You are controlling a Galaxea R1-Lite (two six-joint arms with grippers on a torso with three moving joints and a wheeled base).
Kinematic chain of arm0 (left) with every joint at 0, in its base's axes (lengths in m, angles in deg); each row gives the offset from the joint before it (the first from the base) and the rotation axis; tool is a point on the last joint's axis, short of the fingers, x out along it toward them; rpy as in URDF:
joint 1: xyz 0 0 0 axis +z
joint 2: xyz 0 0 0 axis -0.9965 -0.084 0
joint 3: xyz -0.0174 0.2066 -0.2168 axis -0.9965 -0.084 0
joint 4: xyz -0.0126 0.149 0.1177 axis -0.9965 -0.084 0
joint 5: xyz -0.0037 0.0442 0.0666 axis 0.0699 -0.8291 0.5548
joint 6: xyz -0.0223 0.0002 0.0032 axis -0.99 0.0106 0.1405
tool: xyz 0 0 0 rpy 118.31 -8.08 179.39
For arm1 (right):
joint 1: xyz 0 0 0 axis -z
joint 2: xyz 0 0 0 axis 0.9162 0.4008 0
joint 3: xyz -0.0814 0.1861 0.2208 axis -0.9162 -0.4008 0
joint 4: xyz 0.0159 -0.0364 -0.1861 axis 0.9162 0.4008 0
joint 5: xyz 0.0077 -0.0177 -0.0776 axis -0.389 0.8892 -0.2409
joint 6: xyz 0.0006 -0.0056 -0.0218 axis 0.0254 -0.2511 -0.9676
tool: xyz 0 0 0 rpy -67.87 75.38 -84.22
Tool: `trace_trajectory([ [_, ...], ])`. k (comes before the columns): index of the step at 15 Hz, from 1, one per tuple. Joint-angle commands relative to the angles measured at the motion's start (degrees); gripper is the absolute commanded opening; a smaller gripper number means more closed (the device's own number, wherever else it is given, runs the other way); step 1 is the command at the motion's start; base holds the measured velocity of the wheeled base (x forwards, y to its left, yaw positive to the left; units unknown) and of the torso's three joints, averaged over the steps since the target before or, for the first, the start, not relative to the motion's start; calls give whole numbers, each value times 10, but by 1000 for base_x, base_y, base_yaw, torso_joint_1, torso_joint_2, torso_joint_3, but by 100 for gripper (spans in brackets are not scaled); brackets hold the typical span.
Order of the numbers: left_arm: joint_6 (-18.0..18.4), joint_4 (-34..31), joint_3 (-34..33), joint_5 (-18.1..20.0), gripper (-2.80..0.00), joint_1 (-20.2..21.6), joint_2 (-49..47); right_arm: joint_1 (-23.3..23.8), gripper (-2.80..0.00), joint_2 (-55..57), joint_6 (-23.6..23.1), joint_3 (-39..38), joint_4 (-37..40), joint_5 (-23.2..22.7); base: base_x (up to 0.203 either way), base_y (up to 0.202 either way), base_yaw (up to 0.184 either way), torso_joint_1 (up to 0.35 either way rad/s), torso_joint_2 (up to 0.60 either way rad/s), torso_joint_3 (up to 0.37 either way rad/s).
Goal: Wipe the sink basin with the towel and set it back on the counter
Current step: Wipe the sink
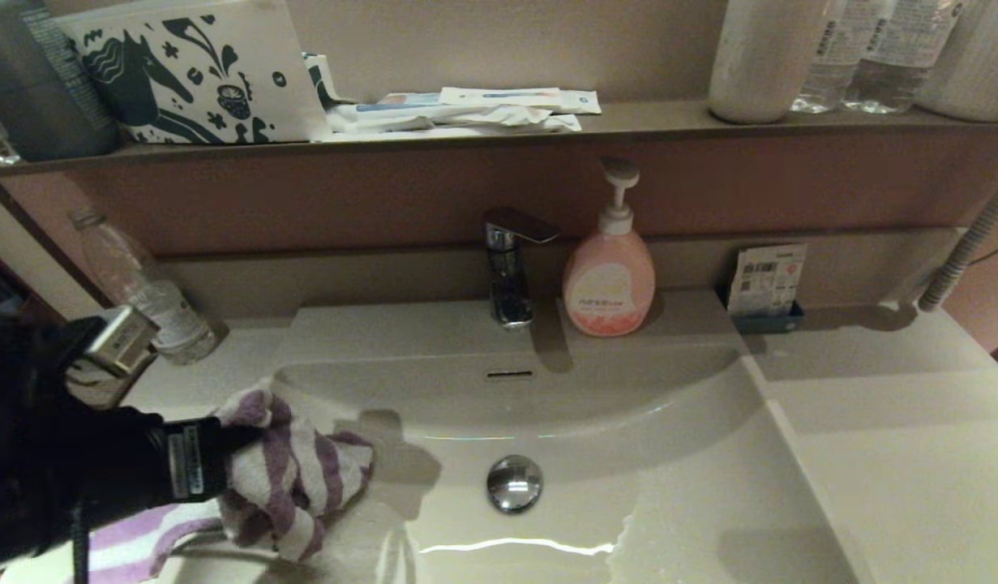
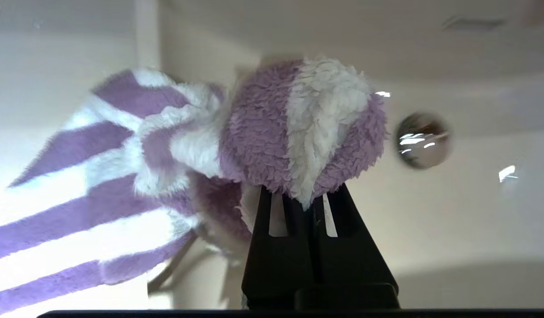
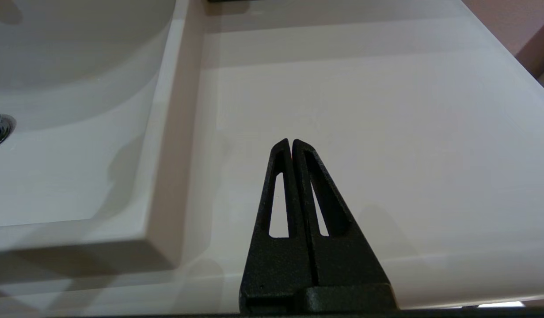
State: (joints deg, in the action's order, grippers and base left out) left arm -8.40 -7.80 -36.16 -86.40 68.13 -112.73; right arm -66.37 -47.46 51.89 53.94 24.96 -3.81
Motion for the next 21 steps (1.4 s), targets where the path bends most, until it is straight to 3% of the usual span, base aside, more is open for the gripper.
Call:
trace_trajectory([
  [1, -1, 24, 0, -3, -280, 2, -77, 0, -280, 1, 0, 0, 0, 0, 0, 0, 0, 0, 0, 0],
  [5, -2, 100, 3, -14, -280, 1, -155, 0, -280, 1, 0, 0, 0, 0, 0, 0, 0, 0, 0, 0],
  [10, -14, 168, 3, -101, -280, -29, -254, 0, -280, 1, 0, 0, 0, 0, 0, 0, 0, 0, 0, 0],
  [15, -46, 191, -5, -144, -280, -71, -320, 0, -280, 1, 0, 0, 0, 0, 0, 0, 0, 0, 0, 0],
  [21, -49, 276, 10, -192, -280, -123, -430, 0, -280, 1, 0, 0, 0, 0, 0, 0, 0, 0, 0, 0],
])
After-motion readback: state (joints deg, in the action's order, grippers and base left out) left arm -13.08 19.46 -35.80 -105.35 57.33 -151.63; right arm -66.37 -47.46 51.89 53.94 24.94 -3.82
